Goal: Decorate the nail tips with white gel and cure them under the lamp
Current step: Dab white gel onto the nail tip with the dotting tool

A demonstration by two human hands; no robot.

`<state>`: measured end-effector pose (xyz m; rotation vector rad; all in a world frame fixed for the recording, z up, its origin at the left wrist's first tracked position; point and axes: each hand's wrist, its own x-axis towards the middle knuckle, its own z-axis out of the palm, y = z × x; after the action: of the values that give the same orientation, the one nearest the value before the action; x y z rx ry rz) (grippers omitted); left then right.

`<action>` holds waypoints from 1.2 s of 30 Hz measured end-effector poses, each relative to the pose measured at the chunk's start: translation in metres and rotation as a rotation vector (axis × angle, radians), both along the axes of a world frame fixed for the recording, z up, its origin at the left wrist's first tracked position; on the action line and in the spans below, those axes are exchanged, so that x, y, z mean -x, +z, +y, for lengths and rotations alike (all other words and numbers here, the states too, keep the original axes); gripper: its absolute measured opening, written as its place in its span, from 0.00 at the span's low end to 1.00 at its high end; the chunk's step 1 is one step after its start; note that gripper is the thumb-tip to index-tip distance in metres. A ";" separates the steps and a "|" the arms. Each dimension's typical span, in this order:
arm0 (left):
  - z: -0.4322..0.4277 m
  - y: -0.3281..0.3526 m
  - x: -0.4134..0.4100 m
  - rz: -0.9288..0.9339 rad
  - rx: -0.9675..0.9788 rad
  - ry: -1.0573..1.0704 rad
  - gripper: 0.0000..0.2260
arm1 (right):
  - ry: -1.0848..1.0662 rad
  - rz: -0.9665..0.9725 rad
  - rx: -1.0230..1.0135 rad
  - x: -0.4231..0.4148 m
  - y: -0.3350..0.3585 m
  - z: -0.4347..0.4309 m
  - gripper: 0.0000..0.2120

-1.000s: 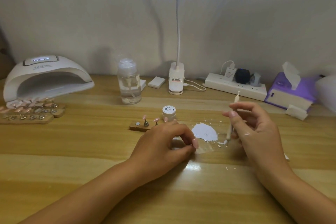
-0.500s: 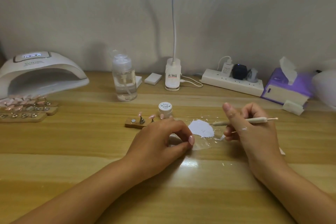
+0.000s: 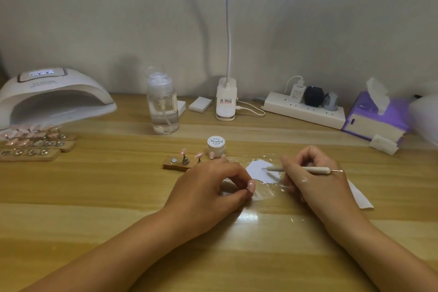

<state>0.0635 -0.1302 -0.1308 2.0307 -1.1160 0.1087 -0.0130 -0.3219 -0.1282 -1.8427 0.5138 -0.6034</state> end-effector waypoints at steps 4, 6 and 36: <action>-0.001 0.000 -0.001 0.000 0.002 -0.006 0.02 | -0.009 -0.006 -0.030 0.000 0.000 -0.002 0.12; -0.001 0.001 -0.001 -0.003 -0.005 -0.001 0.03 | 0.012 0.007 0.000 0.000 0.000 -0.001 0.13; 0.000 0.005 0.003 -0.046 -0.062 0.009 0.06 | 0.130 -0.238 -0.171 0.012 0.026 0.022 0.12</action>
<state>0.0606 -0.1298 -0.1256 2.0979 -1.1513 0.1281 -0.0249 -0.3002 -0.1024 -1.6039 0.2755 -0.6594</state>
